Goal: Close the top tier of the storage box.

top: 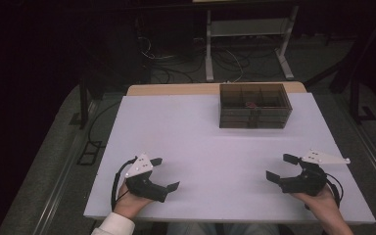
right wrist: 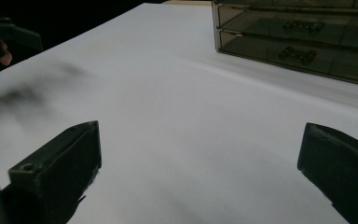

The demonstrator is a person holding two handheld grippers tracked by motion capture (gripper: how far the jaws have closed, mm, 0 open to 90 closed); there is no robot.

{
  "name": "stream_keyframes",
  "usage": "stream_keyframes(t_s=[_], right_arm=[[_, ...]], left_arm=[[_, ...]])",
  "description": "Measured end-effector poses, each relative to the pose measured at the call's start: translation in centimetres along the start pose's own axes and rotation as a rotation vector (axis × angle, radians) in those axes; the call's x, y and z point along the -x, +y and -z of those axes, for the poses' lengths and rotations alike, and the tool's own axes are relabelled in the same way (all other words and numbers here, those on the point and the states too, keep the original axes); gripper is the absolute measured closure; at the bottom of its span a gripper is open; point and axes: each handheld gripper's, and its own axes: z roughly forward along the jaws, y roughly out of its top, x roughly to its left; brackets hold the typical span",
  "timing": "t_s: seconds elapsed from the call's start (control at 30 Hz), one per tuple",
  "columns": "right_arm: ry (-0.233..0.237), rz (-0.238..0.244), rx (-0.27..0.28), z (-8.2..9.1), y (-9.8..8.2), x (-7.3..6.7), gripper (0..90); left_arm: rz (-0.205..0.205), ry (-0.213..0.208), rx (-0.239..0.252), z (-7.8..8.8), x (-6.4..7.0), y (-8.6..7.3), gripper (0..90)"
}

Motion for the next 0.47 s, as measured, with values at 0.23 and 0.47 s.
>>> stream_keyframes(t_s=[0.23, 0.47], right_arm=[[-0.024, -0.011, -0.019, 0.19, -0.74, 0.06, 0.0], [-0.026, 0.004, -0.031, 0.34, -1.02, -0.14, 0.0]], left_arm=[[0.003, 0.005, 0.005, 0.1, -0.16, 0.0, 0.0], [0.007, 0.004, 0.011, 0.23, -0.19, 0.0, 0.0]])
